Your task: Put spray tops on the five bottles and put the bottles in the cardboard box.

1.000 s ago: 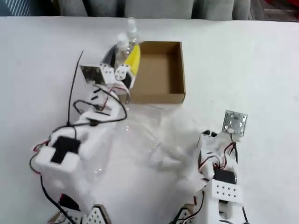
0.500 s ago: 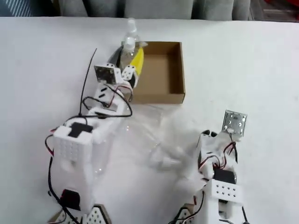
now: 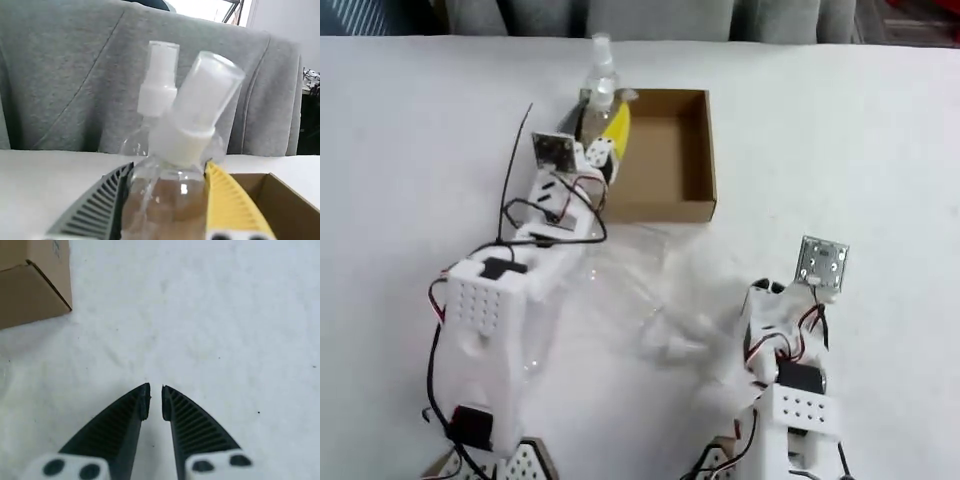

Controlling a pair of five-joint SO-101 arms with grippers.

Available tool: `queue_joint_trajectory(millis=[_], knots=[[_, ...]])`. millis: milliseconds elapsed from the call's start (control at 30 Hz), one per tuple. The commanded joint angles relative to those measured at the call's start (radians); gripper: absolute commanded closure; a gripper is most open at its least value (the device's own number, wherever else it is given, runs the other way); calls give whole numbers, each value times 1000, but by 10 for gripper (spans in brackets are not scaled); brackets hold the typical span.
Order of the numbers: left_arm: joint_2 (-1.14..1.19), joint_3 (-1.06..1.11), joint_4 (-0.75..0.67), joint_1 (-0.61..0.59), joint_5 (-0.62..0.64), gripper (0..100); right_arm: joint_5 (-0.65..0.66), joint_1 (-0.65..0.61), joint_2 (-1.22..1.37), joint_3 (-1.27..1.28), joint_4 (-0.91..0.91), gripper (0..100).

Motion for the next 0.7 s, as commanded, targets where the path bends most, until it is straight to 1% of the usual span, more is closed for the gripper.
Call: queue_joint_trajectory(millis=[0,267,467,667], knots=[[-8,-49,14,-4,-11,976,11,5,-2,-6,-21,984],[-18,-21,12,-4,-11,969,11,5,-2,-6,-21,984],[-25,3,17,-4,-3,826,11,5,-2,-6,-21,984],[-105,97,18,-4,-3,816,11,5,-2,-6,-21,984]])
